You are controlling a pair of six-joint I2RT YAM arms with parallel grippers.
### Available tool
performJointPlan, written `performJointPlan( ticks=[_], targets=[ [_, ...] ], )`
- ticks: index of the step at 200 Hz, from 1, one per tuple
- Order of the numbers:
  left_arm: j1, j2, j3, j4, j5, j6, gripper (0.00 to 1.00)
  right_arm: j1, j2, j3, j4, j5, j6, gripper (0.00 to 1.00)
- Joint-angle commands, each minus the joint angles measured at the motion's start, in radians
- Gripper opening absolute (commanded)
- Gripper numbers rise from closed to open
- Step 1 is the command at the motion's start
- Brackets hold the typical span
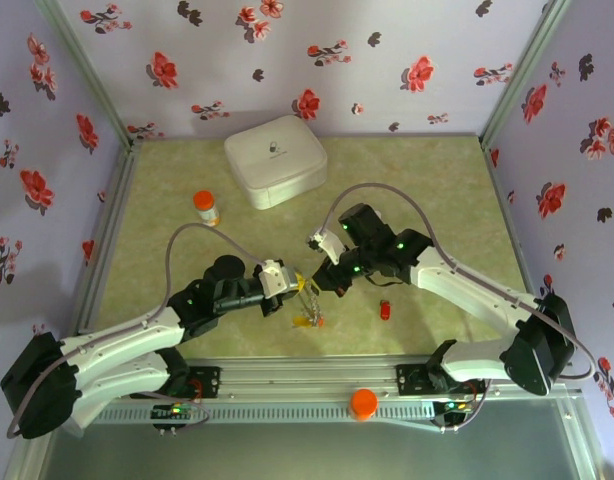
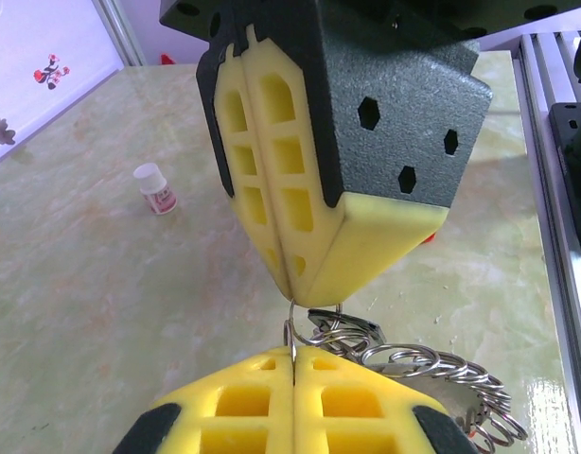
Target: Put the keys on the keyring
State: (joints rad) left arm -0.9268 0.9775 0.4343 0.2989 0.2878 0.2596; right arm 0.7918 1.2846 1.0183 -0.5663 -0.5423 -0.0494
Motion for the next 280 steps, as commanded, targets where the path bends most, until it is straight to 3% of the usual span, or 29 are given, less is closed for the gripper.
performJointPlan(
  ticks=[1, 154, 229, 280],
  targets=[
    [-0.007, -0.028, -0.014, 0.035, 0.033, 0.036, 0.0, -0.008, 0.002, 0.026, 0.037, 0.057, 0.03, 0.0],
    [-0.007, -0.033, -0.047, 0.174, 0.024, 0.042, 0.0, -0.008, 0.065, 0.035, 0.039, -0.028, 0.066, 0.0],
    [-0.008, -0.048, -0.06, 0.177, 0.029, 0.041, 0.0, -0.035, 0.053, 0.035, 0.033, 0.01, 0.092, 0.0],
    [-0.007, -0.05, -0.092, 0.289, 0.02, -0.003, 0.0, -0.057, 0.047, 0.013, 0.081, -0.104, 0.126, 0.0]
  ],
)
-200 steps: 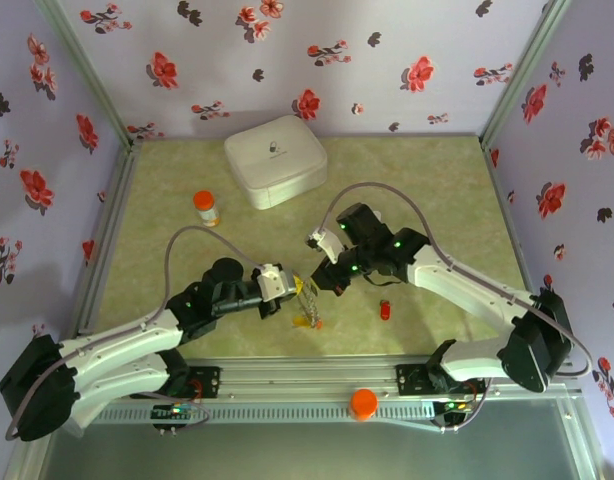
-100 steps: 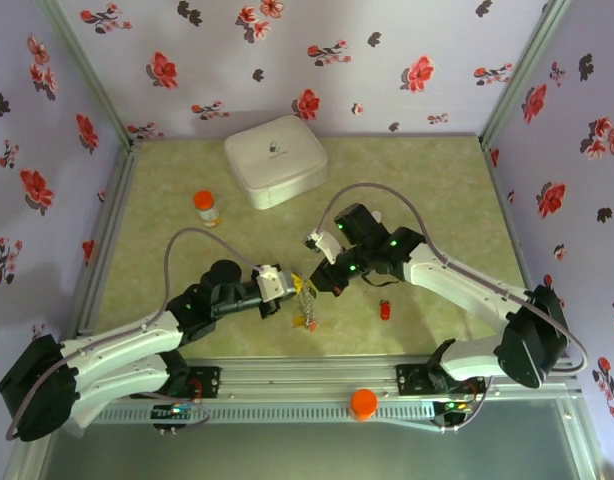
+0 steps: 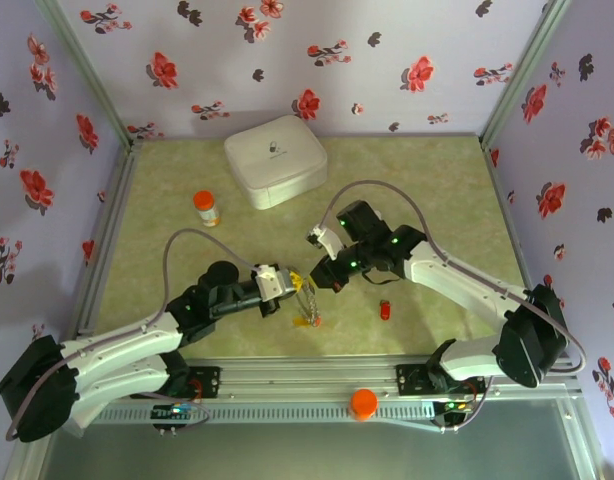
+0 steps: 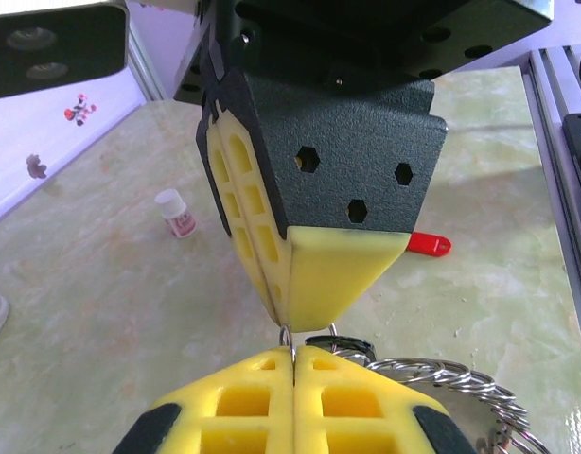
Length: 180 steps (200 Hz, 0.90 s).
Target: Put the keys on the keyring
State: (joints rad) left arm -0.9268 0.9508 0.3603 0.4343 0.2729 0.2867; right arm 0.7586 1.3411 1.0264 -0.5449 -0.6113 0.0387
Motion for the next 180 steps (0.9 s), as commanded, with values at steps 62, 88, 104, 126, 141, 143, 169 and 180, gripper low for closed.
performJointPlan(
  ticks=[62, 88, 104, 126, 141, 143, 169, 180],
  targets=[
    [-0.007, 0.012, -0.055, 0.382, 0.032, -0.147, 0.0, -0.053, -0.028, -0.023, 0.093, -0.102, 0.052, 0.22],
    [-0.007, 0.051, -0.097, 0.467, 0.032, -0.198, 0.0, -0.073, -0.088, -0.031, 0.084, -0.046, 0.02, 0.42],
    [-0.007, 0.077, -0.101, 0.489, 0.05, -0.218, 0.0, -0.076, -0.162, -0.045, 0.095, 0.049, -0.019, 0.45],
    [-0.007, 0.106, -0.1, 0.495, 0.078, -0.224, 0.0, -0.074, -0.298, -0.141, 0.204, 0.124, -0.106, 0.49],
    [-0.006, 0.124, -0.104, 0.518, 0.093, -0.22, 0.0, -0.072, -0.389, -0.243, 0.322, 0.099, -0.186, 0.52],
    [-0.007, 0.126, -0.106, 0.521, 0.095, -0.221, 0.0, -0.071, -0.399, -0.258, 0.338, 0.093, -0.198, 0.52],
    [-0.006, 0.146, -0.134, 0.584, 0.11, -0.233, 0.0, -0.04, -0.448, -0.354, 0.465, 0.001, -0.347, 0.46],
    [-0.006, 0.15, -0.14, 0.601, 0.12, -0.221, 0.0, -0.015, -0.428, -0.344, 0.443, 0.005, -0.412, 0.44]
  ],
)
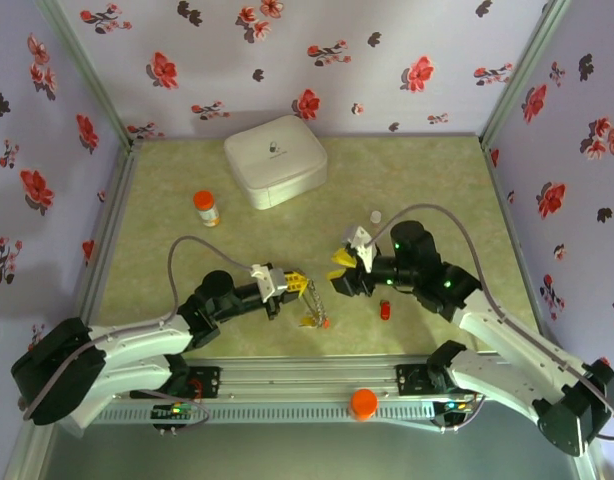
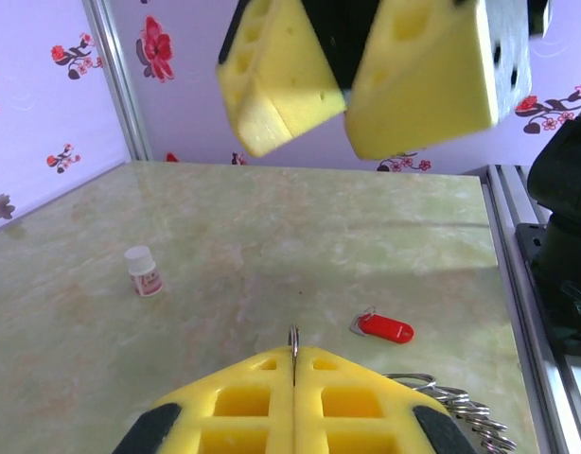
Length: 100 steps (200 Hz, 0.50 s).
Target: Put the keys on the keyring
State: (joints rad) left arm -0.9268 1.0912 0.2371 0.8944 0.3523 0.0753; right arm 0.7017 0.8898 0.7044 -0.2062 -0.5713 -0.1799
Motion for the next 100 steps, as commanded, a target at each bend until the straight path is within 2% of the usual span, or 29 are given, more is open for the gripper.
performJointPlan(
  ticks=[1, 25, 63, 100],
  targets=[
    [-0.006, 0.01, -0.017, 0.14, 0.042, -0.008, 0.0, 0.043, 0.025, -0.021, 0.103, -0.033, -0.196, 0.44],
    [-0.002, 0.009, -0.011, 0.137, 0.08, 0.02, 0.0, 0.082, 0.077, -0.004, 0.087, 0.012, -0.249, 0.42],
    [0.012, 0.012, -0.009, 0.138, 0.113, 0.022, 0.0, 0.084, 0.106, -0.027, 0.118, -0.048, -0.232, 0.42],
    [0.013, 0.02, -0.002, 0.138, 0.132, -0.003, 0.0, 0.084, 0.13, -0.02, 0.104, -0.075, -0.222, 0.36]
  ],
)
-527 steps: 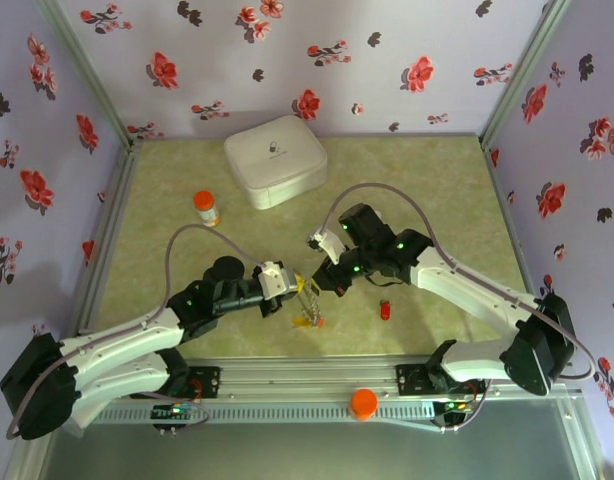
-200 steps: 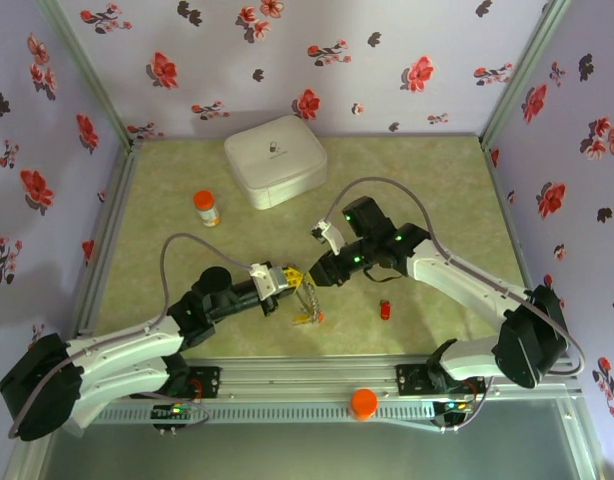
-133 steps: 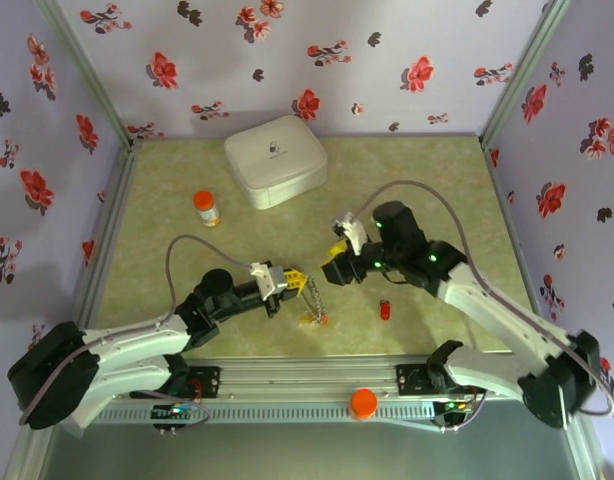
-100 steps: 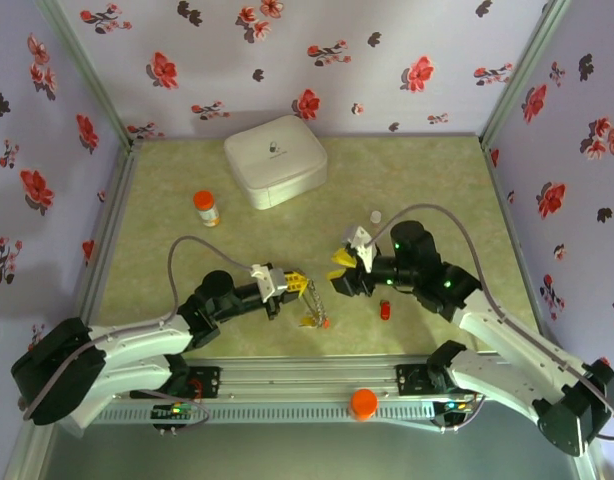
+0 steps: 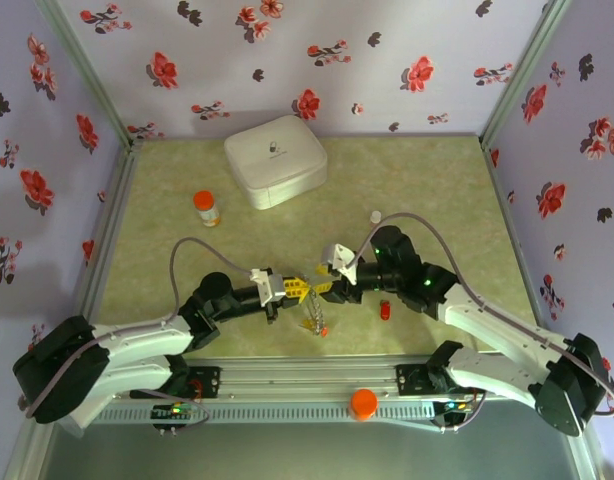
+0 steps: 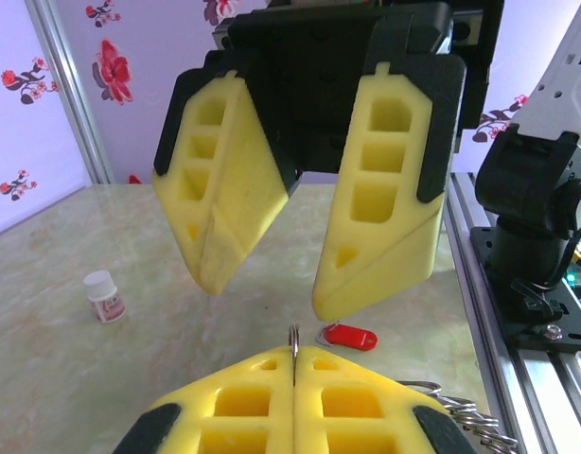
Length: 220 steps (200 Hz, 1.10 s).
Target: Put the keys on the keyring
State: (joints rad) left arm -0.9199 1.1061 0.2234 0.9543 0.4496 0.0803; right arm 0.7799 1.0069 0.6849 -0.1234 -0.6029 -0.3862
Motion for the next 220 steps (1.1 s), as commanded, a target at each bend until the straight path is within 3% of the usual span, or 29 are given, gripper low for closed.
performJointPlan(
  ticks=[1, 66, 179, 220],
  targets=[
    [0.007, 0.005, 0.012, 0.078, 0.035, -0.007, 0.0, 0.006, 0.013, -0.001, 0.02, -0.044, -0.015, 0.36],
    [0.007, 0.017, 0.014, 0.088, 0.036, -0.014, 0.0, 0.005, 0.018, -0.005, -0.015, -0.055, -0.025, 0.26],
    [0.007, 0.026, 0.017, 0.099, 0.038, -0.025, 0.0, 0.005, 0.017, -0.011, -0.067, -0.068, -0.039, 0.25],
    [0.007, 0.038, 0.019, 0.121, 0.046, -0.043, 0.0, 0.004, 0.038, 0.008, -0.043, -0.104, -0.025, 0.16]
  ],
)
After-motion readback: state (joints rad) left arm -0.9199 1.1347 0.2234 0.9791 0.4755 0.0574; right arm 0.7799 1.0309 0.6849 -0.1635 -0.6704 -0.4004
